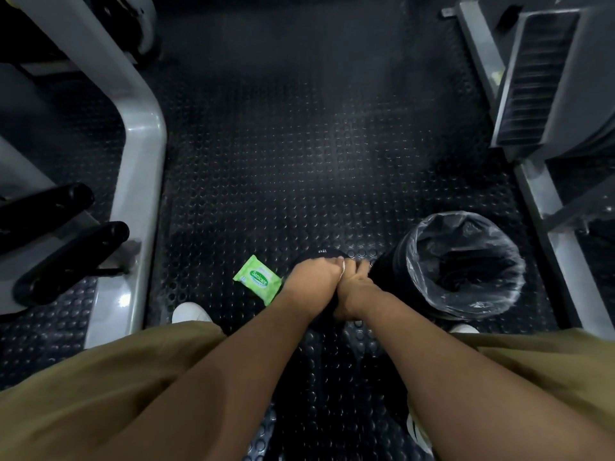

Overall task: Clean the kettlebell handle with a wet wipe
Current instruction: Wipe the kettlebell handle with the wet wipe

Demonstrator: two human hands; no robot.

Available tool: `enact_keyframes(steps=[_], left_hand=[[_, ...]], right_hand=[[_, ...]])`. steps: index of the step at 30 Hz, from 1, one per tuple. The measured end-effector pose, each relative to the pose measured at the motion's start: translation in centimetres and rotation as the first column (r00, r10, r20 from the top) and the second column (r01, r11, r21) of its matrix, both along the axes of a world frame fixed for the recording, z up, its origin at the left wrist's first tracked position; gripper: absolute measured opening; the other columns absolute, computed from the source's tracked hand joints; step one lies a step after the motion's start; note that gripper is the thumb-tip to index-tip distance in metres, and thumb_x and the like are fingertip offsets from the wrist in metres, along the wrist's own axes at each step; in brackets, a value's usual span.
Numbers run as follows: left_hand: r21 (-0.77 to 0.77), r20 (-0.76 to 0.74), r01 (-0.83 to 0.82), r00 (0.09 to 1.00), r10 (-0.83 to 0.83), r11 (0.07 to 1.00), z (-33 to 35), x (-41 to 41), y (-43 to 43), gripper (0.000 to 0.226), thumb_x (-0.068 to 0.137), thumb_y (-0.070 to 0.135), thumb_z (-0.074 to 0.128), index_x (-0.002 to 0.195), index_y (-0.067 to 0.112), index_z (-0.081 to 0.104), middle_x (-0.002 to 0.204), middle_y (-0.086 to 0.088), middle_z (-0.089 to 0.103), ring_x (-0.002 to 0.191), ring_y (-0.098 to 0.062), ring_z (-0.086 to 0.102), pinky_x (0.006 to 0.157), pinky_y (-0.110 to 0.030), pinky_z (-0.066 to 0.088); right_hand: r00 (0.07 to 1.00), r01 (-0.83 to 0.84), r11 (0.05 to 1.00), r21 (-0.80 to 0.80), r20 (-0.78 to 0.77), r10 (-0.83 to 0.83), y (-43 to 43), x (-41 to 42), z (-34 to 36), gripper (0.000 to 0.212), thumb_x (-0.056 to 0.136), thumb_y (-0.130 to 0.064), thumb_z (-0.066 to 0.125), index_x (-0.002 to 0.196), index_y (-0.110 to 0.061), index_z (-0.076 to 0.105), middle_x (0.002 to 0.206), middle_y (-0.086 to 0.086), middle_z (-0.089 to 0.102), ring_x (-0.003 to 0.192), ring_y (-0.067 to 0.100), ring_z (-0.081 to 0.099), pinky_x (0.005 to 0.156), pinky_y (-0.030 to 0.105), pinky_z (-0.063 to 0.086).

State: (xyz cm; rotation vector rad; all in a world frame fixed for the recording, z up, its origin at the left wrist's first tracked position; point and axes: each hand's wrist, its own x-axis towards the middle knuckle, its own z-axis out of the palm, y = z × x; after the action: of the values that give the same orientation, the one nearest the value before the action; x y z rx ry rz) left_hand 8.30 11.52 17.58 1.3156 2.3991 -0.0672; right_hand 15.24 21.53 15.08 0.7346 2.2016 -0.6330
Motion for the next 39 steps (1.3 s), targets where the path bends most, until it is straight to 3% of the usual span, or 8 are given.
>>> enact_keyframes(steps=[5,11,15,19,24,32,37,39], left_hand=[[-0.007,0.094,0.001,0.996,0.0,1.0,0.0,-1.5,-1.7,0.058,0.105,0.027,0.054,0.16,0.02,0.037,0.15,0.001,0.057,0.124,-0.026,0.063,0.098,-0.043,0.053],[-0.015,0.207,-0.089,0.974,0.09,0.996,0.0,-2.5,-3.5,0.058,0.105,0.027,0.054,0.161,0.02,0.039,0.158,-0.002,0.051,0.134,-0.026,0.058,0.107,-0.039,0.048],[0.006,0.132,-0.027,0.991,0.026,1.0,-0.6,-0.9,-1.6,0.062,0.105,0.02,0.05,0.163,0.012,0.028,0.16,-0.006,0.046,0.142,-0.022,0.05,0.114,-0.037,0.042],[0.084,0.092,0.039,0.995,-0.047,0.996,-1.3,0.2,-1.2,0.065,0.105,0.006,0.044,0.165,0.008,0.019,0.171,-0.009,0.026,0.157,-0.021,0.028,0.127,-0.034,0.023],[0.091,0.1,0.025,0.994,-0.034,0.995,-1.4,-0.6,-3.0,0.063,0.109,0.007,0.035,0.167,0.017,0.012,0.174,-0.003,0.018,0.158,-0.017,0.023,0.127,-0.031,0.023],[0.066,0.145,-0.092,0.986,0.082,0.994,-0.8,-1.0,-4.6,0.061,0.11,0.01,0.034,0.167,0.017,0.013,0.174,-0.001,0.018,0.159,-0.014,0.019,0.125,-0.027,0.021],[0.066,0.059,-0.059,0.997,0.055,0.996,-0.5,1.6,-1.2,0.061,0.11,0.012,0.032,0.166,0.009,0.009,0.174,-0.008,0.014,0.161,-0.02,0.013,0.129,-0.031,0.009],[0.065,0.055,-0.061,0.997,0.057,0.996,-0.3,1.9,-1.3,0.062,0.109,0.011,0.03,0.167,0.01,0.007,0.175,-0.007,0.012,0.161,-0.02,0.011,0.129,-0.031,0.007]], right_hand=[[1.0,0.005,1.0,-0.008,-0.006,-0.005,0.0,0.1,0.5,0.105,0.07,-0.017,0.085,0.146,-0.026,0.012,0.142,0.011,0.012,0.111,0.029,0.056,0.087,0.036,0.057],[0.999,-0.01,1.0,-0.015,-0.051,0.009,0.0,0.5,0.2,0.092,0.076,-0.012,0.078,0.142,-0.024,0.015,0.14,0.011,0.012,0.1,0.026,0.048,0.078,0.031,0.051],[1.0,0.002,1.0,-0.023,-0.025,-0.003,0.2,0.4,0.0,0.103,0.073,-0.019,0.083,0.146,-0.023,0.011,0.142,0.011,0.009,0.109,0.03,0.053,0.085,0.034,0.055],[1.0,-0.002,1.0,-0.025,-0.01,0.002,0.0,0.0,-0.1,0.119,0.069,-0.023,0.087,0.151,-0.026,0.0,0.142,0.011,0.007,0.114,0.029,0.055,0.091,0.036,0.056],[1.0,-0.002,1.0,-0.015,-0.025,0.002,0.2,0.3,-0.1,0.102,0.073,-0.012,0.08,0.147,-0.024,0.01,0.143,0.014,0.008,0.11,0.029,0.057,0.087,0.035,0.057],[1.0,0.011,1.0,-0.007,-0.015,-0.011,0.0,0.4,-0.5,0.102,0.074,-0.013,0.081,0.147,-0.023,0.011,0.143,0.014,0.008,0.109,0.029,0.055,0.081,0.033,0.057],[0.997,-0.052,0.998,-0.03,-0.049,0.051,-0.5,0.1,-0.6,0.122,0.072,-0.028,0.082,0.157,-0.026,-0.005,0.143,0.007,0.012,0.126,0.029,0.036,0.092,0.032,0.051],[0.999,-0.033,0.999,-0.041,-0.038,0.031,-0.4,0.1,-0.3,0.12,0.072,-0.028,0.082,0.155,-0.027,-0.005,0.142,0.007,0.011,0.126,0.028,0.039,0.097,0.034,0.05]])
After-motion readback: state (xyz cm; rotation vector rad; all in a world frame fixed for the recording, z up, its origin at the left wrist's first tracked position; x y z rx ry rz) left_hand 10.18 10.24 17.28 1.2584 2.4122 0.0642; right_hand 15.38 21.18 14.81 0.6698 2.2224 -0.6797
